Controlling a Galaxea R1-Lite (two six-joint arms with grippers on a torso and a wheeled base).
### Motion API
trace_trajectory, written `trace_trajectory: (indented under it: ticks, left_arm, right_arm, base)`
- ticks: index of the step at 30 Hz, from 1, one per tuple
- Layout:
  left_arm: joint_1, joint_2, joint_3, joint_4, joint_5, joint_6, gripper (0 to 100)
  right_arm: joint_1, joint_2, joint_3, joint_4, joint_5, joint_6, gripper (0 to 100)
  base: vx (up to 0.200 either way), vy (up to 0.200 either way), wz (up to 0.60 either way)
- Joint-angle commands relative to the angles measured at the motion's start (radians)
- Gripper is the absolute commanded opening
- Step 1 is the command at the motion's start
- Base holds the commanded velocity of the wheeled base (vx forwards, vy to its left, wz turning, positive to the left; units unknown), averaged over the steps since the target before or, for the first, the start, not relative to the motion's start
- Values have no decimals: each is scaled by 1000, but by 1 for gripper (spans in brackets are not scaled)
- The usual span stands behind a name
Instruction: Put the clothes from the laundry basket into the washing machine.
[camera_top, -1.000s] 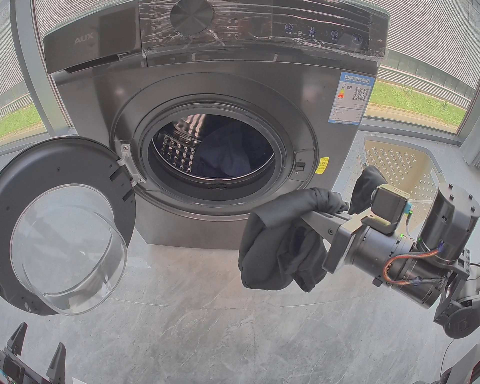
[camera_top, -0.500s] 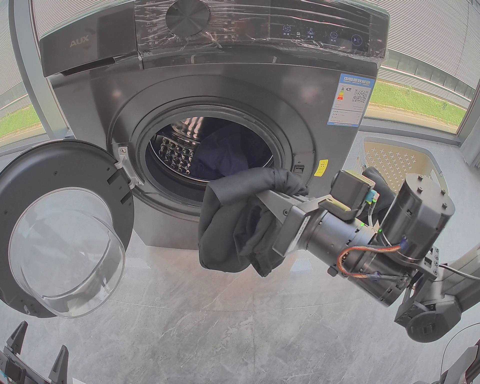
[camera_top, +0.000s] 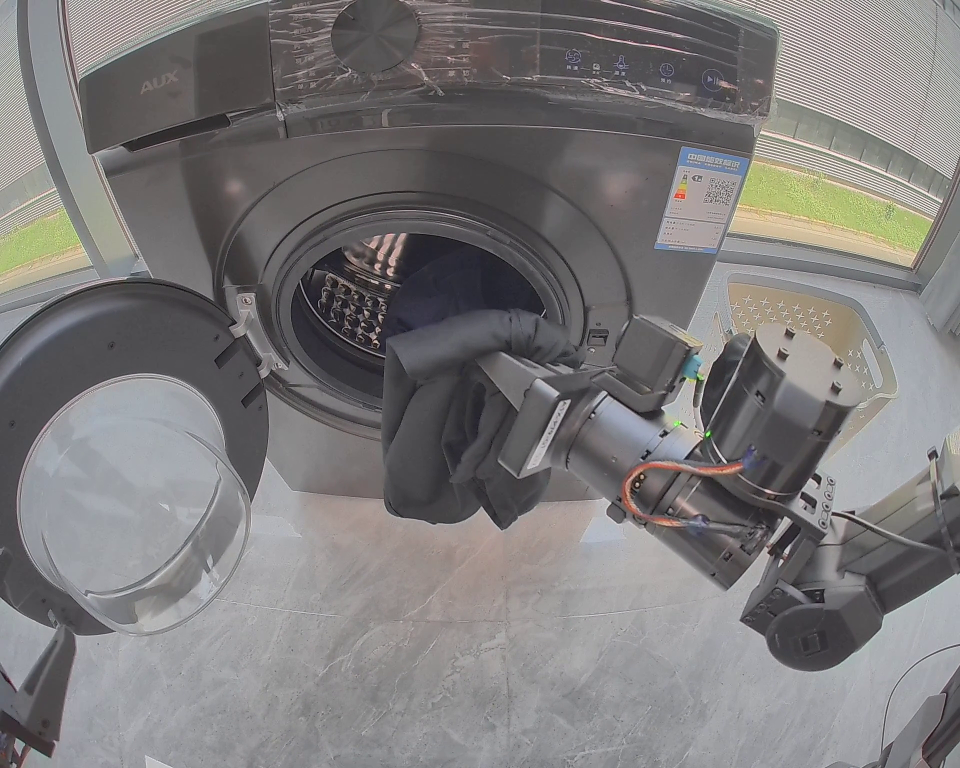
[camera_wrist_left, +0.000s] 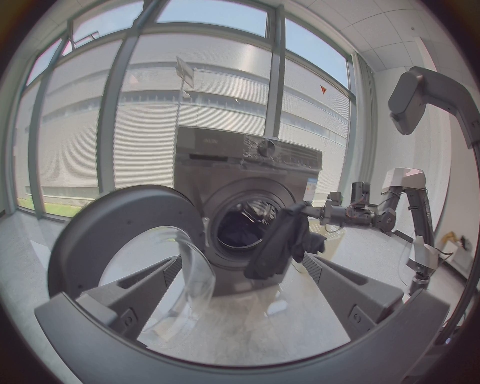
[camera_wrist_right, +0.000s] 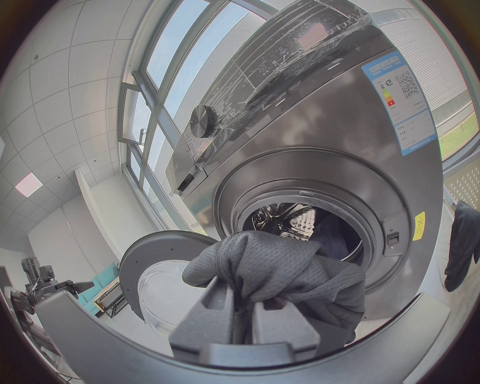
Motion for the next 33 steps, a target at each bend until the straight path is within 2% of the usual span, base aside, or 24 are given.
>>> trace_trajectory:
  ticks: [1, 4, 5, 8, 13, 18, 29, 33]
  left_arm:
    - [-42, 364, 17, -81, -138, 29, 100]
    - [-154, 488, 34, -167, -151, 20, 100]
    - [-154, 488, 34, -167, -151, 20, 100]
    - [-251, 640, 46, -277, -149, 25, 100]
    - [-367, 865, 43, -461, -143, 18, 100]
    - [-453, 1069, 34, -653, -135, 17, 100]
    - [-515, 1376, -55, -894, -124, 8, 100]
    - [-524, 1425, -69, -935, -124, 12, 100]
  right_arm:
    - [-19, 94, -132, 1, 6, -1, 0]
    - [-32, 121, -189, 1, 2, -1, 0]
    - [-32, 121, -189, 1, 2, -1, 0]
    - [-42, 144, -233, 2, -1, -2, 0]
    - [-40, 147, -247, 4, -6, -1, 0]
    - [-42, 147, -244, 1, -8, -1, 0]
    - [-37, 147, -242, 1, -9, -7, 0]
    - [-34, 147, -242, 1, -9, -7, 0]
  base:
    - [0, 0, 0]
    - [0, 0, 0]
    - [0, 0, 0]
    - [0, 0, 0]
    - [0, 0, 0]
    - [0, 0, 0]
    - [0, 0, 0]
    - [0, 0, 0]
